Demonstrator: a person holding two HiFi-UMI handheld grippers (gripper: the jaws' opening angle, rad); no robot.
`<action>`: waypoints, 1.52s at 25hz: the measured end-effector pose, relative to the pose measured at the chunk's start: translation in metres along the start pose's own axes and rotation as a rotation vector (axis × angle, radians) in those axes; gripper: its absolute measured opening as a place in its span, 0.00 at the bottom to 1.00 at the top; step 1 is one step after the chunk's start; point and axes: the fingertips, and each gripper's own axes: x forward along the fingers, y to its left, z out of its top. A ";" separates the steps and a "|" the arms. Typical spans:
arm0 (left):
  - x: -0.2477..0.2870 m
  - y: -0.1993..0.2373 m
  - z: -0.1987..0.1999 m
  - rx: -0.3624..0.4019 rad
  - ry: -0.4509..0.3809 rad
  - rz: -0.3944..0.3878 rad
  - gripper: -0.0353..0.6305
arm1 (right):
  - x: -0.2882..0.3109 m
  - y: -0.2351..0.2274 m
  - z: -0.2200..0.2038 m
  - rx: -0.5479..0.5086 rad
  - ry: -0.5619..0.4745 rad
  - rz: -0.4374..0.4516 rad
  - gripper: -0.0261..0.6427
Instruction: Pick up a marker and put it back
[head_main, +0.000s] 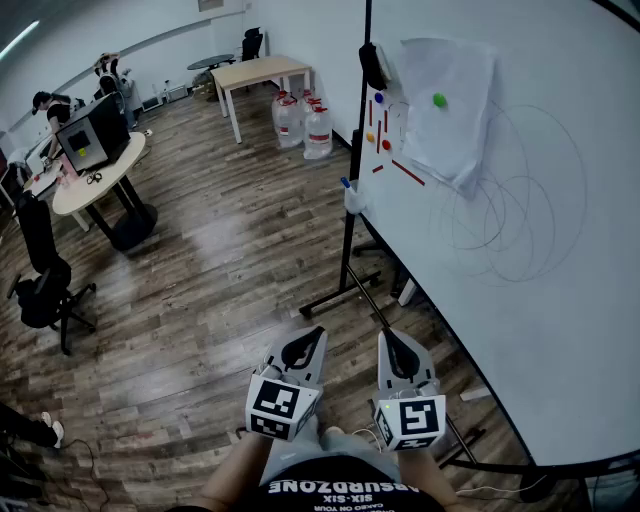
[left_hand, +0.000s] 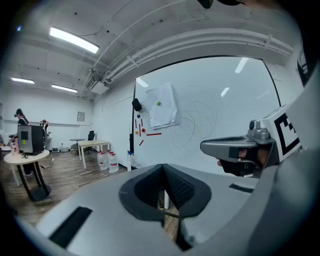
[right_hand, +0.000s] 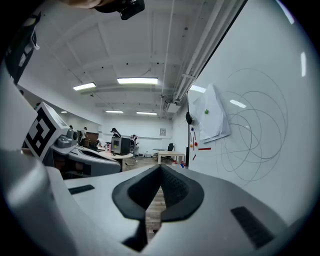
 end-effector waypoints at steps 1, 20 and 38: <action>0.000 -0.002 -0.002 0.000 0.005 0.001 0.06 | 0.000 0.001 0.000 0.000 -0.003 0.007 0.04; 0.069 0.021 0.011 0.011 0.003 -0.050 0.06 | 0.057 -0.030 0.006 -0.005 -0.017 0.029 0.13; 0.187 0.126 0.029 -0.013 0.037 -0.071 0.06 | 0.205 -0.087 0.021 -0.029 -0.006 -0.021 0.38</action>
